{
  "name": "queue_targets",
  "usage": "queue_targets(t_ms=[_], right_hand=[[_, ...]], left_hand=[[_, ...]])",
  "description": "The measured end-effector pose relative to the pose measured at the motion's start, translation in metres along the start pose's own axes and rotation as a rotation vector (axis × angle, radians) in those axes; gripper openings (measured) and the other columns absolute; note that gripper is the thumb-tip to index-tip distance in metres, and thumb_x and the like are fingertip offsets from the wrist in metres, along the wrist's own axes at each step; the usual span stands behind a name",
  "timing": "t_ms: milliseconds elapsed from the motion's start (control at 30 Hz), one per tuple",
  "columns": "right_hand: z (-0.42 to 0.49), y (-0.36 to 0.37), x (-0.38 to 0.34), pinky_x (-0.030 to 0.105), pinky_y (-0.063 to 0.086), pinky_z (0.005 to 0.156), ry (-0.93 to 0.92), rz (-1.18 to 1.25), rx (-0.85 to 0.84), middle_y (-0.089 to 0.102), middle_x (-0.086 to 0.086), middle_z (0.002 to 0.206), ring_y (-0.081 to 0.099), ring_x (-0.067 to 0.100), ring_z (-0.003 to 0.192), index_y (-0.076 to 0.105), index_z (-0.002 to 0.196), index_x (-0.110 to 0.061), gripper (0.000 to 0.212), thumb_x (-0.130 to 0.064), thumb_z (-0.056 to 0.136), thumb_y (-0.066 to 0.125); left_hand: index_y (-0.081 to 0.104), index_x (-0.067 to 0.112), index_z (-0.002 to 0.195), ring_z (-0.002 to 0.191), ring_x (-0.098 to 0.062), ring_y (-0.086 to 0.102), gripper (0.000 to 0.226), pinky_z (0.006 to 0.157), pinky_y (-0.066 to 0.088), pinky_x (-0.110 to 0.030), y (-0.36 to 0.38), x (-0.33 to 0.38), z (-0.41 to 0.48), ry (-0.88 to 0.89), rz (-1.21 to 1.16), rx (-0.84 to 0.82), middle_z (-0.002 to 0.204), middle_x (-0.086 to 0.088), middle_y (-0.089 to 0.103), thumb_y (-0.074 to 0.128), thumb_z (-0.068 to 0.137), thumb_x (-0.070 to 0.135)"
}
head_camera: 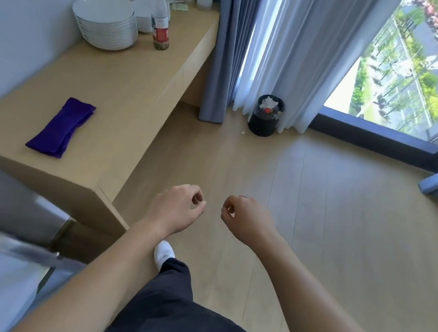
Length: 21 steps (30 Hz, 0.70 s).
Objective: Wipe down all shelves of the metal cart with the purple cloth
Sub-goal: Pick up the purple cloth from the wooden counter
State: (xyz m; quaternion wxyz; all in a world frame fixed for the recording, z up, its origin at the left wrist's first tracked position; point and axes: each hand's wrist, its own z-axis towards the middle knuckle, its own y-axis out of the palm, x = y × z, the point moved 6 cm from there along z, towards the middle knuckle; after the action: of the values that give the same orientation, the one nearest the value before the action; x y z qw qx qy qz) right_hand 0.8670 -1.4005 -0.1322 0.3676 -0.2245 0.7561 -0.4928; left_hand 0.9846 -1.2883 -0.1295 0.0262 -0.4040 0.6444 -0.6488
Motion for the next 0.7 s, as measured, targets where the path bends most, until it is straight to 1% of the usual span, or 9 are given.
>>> queue_targets(t_ms=[67, 200, 300, 367, 433, 500, 567, 700], right_hand=[[0.048, -0.008, -0.018, 0.039, 0.055, 0.075, -0.025, -0.006, 0.007, 0.067, -0.003, 0.101, 0.062, 0.019, 0.089, 0.065, 0.103, -0.022, 0.024, -0.035, 0.093, 0.048], [0.131, -0.029, -0.077, 0.04, 0.052, 0.086, -0.134, -0.035, 0.018, 0.06, -0.002, 0.12, 0.056, 0.021, 0.109, 0.056, 0.123, -0.023, 0.034, -0.038, 0.094, 0.049], [0.186, -0.042, -0.131, 0.039, 0.052, 0.085, -0.244, -0.084, 0.044, 0.057, -0.002, 0.125, 0.052, 0.021, 0.115, 0.052, 0.129, -0.023, 0.037, -0.037, 0.095, 0.047], [0.214, -0.041, -0.171, 0.037, 0.051, 0.083, -0.325, -0.11, 0.036, 0.057, -0.001, 0.124, 0.052, 0.021, 0.115, 0.052, 0.129, -0.022, 0.037, -0.036, 0.095, 0.046], [0.237, -0.03, -0.21, 0.034, 0.048, 0.08, -0.423, -0.141, -0.008, 0.057, -0.002, 0.123, 0.052, 0.021, 0.116, 0.052, 0.129, -0.022, 0.036, -0.036, 0.096, 0.046], [0.257, -0.016, -0.245, 0.033, 0.047, 0.078, -0.519, -0.173, -0.062, 0.057, -0.002, 0.124, 0.052, 0.02, 0.115, 0.052, 0.129, -0.022, 0.036, -0.036, 0.097, 0.045], [0.273, -0.002, -0.278, 0.033, 0.048, 0.076, -0.622, -0.208, -0.106, 0.058, -0.001, 0.124, 0.052, 0.02, 0.112, 0.051, 0.13, -0.021, 0.036, -0.035, 0.097, 0.045], [0.298, 0.021, -0.33, 0.033, 0.046, 0.079, -0.794, -0.257, -0.176, 0.058, -0.001, 0.122, 0.053, 0.02, 0.11, 0.051, 0.129, -0.02, 0.035, -0.032, 0.098, 0.044]], left_hand=[[0.061, 0.029, 0.094, 0.089, -0.01, 0.06, 0.016, 0.072, 0.049, -0.03, -0.018, -0.022, 0.042, -0.007, -0.022, 0.029, 0.098, 0.015, 0.063, 0.052, 0.09, 0.043], [0.061, 0.027, 0.103, 0.095, -0.013, 0.059, 0.019, 0.073, 0.048, -0.03, -0.072, -0.077, 0.104, -0.055, -0.048, 0.121, 0.106, 0.011, 0.06, 0.054, 0.091, 0.041], [0.061, 0.026, 0.107, 0.098, -0.013, 0.058, 0.021, 0.075, 0.051, -0.032, -0.115, -0.131, 0.13, -0.15, -0.043, 0.209, 0.11, 0.009, 0.06, 0.051, 0.093, 0.039], [0.062, 0.022, 0.11, 0.1, -0.014, 0.057, 0.024, 0.076, 0.051, -0.034, -0.134, -0.168, 0.134, -0.236, -0.063, 0.271, 0.112, 0.007, 0.059, 0.051, 0.094, 0.036], [0.062, 0.019, 0.111, 0.1, -0.016, 0.057, 0.025, 0.076, 0.051, -0.035, -0.144, -0.205, 0.13, -0.311, -0.081, 0.333, 0.112, 0.004, 0.061, 0.052, 0.094, 0.034], [0.062, 0.018, 0.113, 0.1, -0.017, 0.057, 0.026, 0.075, 0.051, -0.035, -0.147, -0.237, 0.119, -0.409, -0.096, 0.376, 0.113, 0.002, 0.061, 0.053, 0.094, 0.034], [0.06, 0.018, 0.115, 0.103, -0.017, 0.056, 0.027, 0.079, 0.052, -0.035, -0.148, -0.263, 0.103, -0.52, -0.124, 0.408, 0.115, 0.002, 0.059, 0.054, 0.094, 0.034], [0.059, 0.018, 0.115, 0.103, -0.018, 0.055, 0.026, 0.083, 0.051, -0.032, -0.148, -0.301, 0.079, -0.692, -0.155, 0.463, 0.116, 0.0, 0.057, 0.056, 0.092, 0.029]])
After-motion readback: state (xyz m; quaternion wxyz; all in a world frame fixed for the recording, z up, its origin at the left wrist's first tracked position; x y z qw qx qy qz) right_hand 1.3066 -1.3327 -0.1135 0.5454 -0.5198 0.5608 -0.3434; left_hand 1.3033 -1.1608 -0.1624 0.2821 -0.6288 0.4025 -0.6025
